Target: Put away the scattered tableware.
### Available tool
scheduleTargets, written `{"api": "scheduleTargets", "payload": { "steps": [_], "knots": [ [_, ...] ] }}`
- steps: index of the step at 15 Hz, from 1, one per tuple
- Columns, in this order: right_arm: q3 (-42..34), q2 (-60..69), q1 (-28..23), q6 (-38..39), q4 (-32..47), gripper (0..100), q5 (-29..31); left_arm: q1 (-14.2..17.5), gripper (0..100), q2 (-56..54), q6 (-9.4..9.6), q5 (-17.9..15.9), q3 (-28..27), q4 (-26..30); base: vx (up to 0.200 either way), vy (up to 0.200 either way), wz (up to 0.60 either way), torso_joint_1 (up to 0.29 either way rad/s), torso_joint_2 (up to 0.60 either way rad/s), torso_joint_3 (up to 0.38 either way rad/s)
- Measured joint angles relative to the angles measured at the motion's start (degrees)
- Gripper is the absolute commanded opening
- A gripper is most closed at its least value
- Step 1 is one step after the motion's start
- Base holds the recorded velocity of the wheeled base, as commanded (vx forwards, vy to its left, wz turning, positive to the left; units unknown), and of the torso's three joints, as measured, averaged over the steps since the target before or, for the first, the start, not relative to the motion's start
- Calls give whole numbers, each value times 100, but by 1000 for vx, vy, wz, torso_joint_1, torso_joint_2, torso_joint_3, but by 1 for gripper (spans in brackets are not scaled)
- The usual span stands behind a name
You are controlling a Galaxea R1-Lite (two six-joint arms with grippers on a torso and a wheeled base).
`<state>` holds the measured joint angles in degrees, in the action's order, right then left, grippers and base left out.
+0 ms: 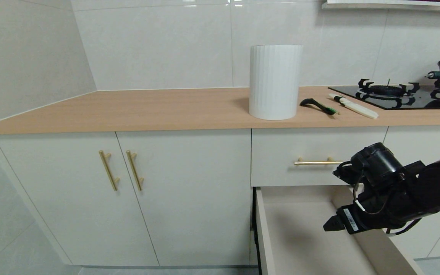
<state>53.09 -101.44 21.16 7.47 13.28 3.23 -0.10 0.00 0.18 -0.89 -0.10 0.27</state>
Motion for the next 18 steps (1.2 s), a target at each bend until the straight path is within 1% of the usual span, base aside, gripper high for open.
{"api": "scheduleTargets", "payload": {
  "steps": [2, 12, 18],
  "knots": [
    [-15, 15, 0, -1, -15, 100, 0, 0, 100, 0, -2, 0, 0, 0, 0, 0, 0, 73, -195, -278],
    [-20, 32, -2, -1, -37, 100, 10, 0, 100, 0, 0, 2, 0, 0, 0, 0, 0, 180, -496, -291],
    [-30, 28, 22, -9, -101, 100, 7, 0, 100, 0, 0, 2, 0, -2, 0, 0, 0, 192, -447, -253]
  ]
}}
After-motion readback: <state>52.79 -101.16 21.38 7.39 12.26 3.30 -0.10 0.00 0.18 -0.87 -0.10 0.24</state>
